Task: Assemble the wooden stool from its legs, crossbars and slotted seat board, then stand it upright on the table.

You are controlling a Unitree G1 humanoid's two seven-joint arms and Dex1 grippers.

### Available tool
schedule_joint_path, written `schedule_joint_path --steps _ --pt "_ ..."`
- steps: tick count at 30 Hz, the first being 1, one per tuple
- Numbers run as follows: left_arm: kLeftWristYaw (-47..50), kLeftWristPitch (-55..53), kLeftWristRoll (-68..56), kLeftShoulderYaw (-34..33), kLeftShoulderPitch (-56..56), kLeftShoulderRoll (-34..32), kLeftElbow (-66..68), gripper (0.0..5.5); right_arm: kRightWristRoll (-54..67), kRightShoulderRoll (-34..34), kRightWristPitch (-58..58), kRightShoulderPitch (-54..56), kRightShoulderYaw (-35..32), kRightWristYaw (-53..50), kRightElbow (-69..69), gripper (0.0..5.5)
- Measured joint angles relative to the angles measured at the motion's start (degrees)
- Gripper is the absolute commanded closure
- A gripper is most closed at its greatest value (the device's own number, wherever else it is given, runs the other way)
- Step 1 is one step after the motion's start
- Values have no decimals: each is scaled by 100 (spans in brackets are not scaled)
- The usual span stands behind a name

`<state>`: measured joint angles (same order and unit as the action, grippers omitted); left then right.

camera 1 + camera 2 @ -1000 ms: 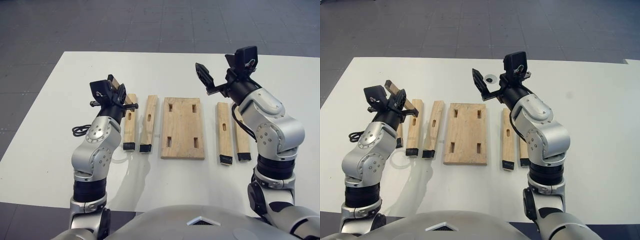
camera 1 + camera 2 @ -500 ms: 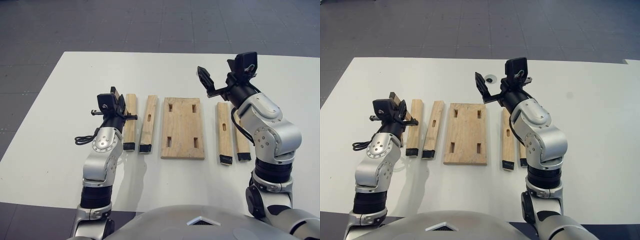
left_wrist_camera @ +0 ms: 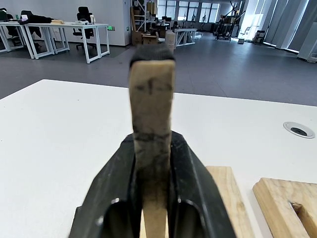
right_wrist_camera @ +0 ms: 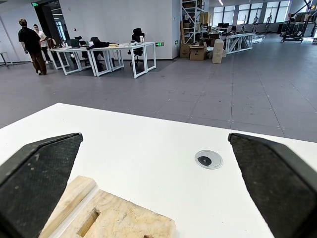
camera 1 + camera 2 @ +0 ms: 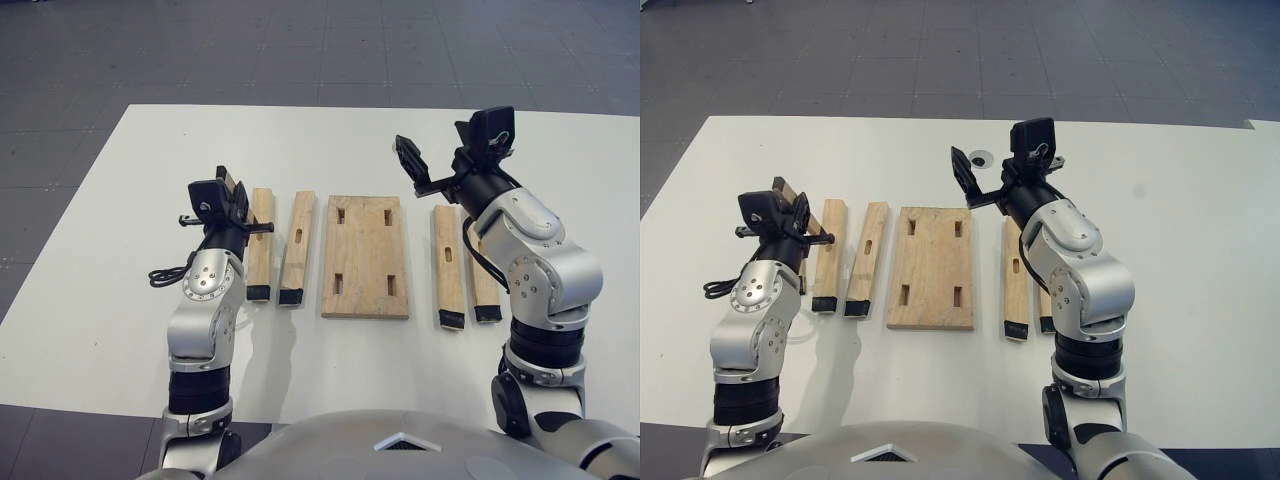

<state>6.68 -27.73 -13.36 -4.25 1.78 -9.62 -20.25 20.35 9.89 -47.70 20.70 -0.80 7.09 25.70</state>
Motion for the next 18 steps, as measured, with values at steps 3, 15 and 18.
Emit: schedule_joint_path --steps 3,15,18 --pt "-1 -96 17 -23 0 33 0 509 -9 -12 0 0 2 -3 0 0" --pt "-15 -43 153 -57 -82 330 205 509 -53 -21 5 1 19 23 -38 0" --pt "-37 63 259 -54 -128 329 289 509 -53 -21 6 1 19 28 -39 0"
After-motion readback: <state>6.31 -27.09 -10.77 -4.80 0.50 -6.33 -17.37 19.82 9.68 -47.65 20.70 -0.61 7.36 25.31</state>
